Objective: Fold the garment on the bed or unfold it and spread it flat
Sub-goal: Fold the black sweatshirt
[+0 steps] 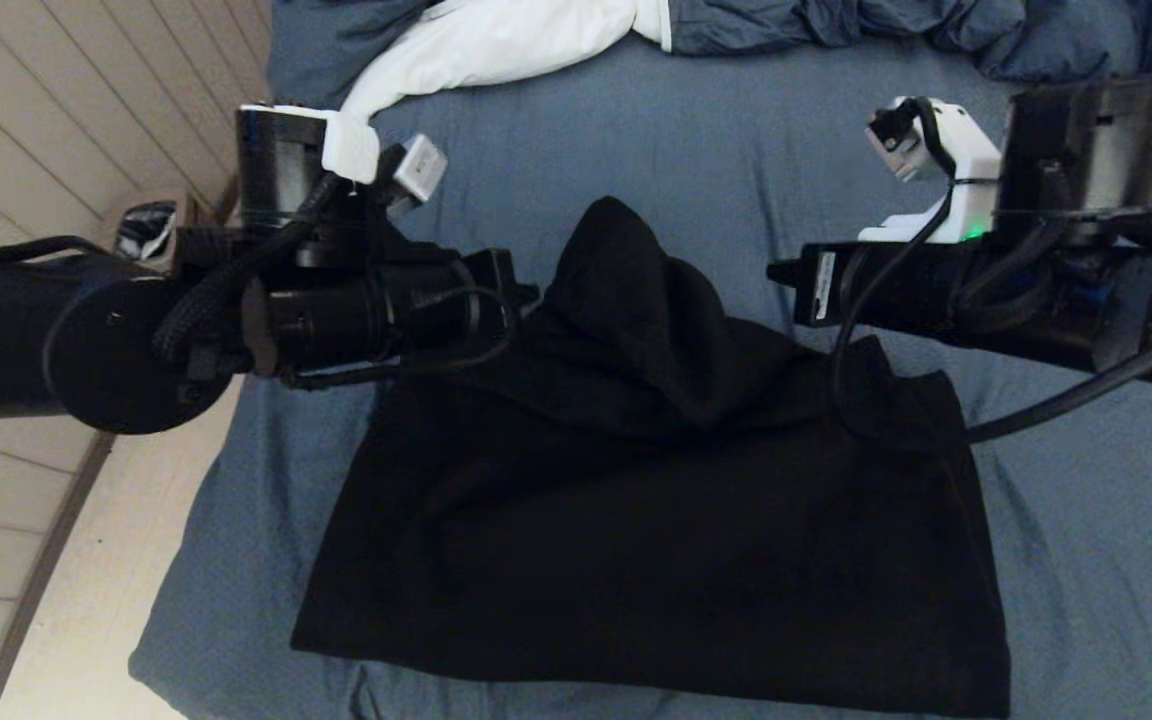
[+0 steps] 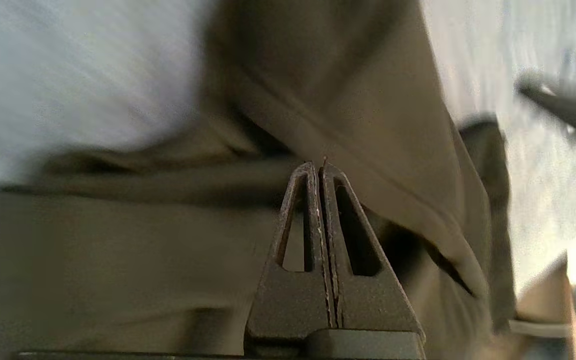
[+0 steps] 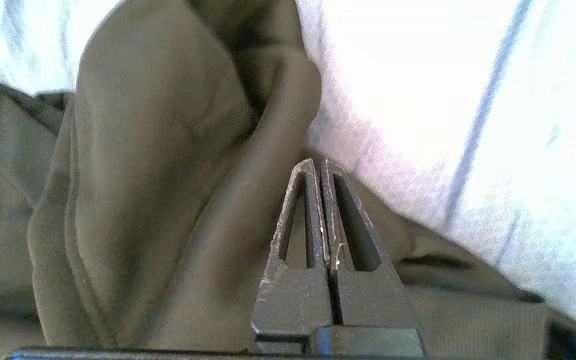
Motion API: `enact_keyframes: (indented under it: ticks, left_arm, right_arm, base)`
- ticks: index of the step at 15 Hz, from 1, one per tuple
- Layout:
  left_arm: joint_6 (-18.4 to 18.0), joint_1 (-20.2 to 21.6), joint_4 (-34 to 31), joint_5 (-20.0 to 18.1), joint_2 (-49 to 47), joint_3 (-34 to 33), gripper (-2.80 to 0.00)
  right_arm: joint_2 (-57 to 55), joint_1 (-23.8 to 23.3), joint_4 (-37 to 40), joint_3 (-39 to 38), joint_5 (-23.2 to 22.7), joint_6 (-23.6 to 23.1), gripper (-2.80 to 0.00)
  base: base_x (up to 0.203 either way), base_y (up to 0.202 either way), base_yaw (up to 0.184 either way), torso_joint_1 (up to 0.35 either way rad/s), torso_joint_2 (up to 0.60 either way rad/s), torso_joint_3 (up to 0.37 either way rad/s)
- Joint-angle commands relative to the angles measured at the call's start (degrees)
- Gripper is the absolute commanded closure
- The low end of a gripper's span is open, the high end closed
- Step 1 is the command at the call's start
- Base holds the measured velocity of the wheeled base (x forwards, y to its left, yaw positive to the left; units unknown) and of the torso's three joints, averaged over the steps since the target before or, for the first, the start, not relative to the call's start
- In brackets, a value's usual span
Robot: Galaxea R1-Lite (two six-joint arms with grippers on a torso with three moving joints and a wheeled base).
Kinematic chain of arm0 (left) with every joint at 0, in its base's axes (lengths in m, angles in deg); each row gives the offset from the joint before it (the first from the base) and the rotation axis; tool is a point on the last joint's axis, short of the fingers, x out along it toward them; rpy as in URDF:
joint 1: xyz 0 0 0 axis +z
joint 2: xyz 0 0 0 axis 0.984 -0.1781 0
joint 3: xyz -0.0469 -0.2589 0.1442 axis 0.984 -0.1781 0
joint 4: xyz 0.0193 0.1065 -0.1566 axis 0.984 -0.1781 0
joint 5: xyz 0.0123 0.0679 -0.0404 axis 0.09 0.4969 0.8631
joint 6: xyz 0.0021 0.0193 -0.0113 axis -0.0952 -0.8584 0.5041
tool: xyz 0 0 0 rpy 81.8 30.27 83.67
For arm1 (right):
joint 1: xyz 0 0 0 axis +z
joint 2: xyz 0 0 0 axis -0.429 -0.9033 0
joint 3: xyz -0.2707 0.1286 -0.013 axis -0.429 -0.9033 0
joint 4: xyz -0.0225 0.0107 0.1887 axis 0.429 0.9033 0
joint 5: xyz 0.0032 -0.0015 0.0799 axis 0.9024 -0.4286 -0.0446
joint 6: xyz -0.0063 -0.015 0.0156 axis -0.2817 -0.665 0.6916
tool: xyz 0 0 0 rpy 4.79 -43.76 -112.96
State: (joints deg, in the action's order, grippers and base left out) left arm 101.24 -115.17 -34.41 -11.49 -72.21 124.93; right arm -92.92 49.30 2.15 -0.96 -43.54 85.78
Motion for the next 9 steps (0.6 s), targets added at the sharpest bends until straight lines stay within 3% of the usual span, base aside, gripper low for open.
enact_keyframes:
  ticks: [1, 2, 9]
  left_arm:
    - [0.4, -2.3, 0.3, -0.3, -1.7, -1.0, 0.0]
    - [0.6, -2.3, 0.2, 0.2, -2.5, -0.7, -2.8]
    - [0.5, -1.9, 1.0, 1.5, -4.6, 0.5, -2.8]
  right_arm:
    - [0.2, -2.8, -0.1, 1.0, -1.8, 0.0, 0.0]
    - [0.1, -3.7, -0.1, 1.0, -3.2, 0.0, 0.0]
    - [-0.3, -4.7, -0.4, 1.3, -6.1, 0.0, 0.0]
  base:
    - [0.0, 0.0, 0.0, 0.0, 0.0, 0.0]
    - [0.0, 0.0, 0.0, 0.0, 0.0, 0.0]
    - [0.0, 0.0, 0.0, 0.0, 0.0, 0.0]
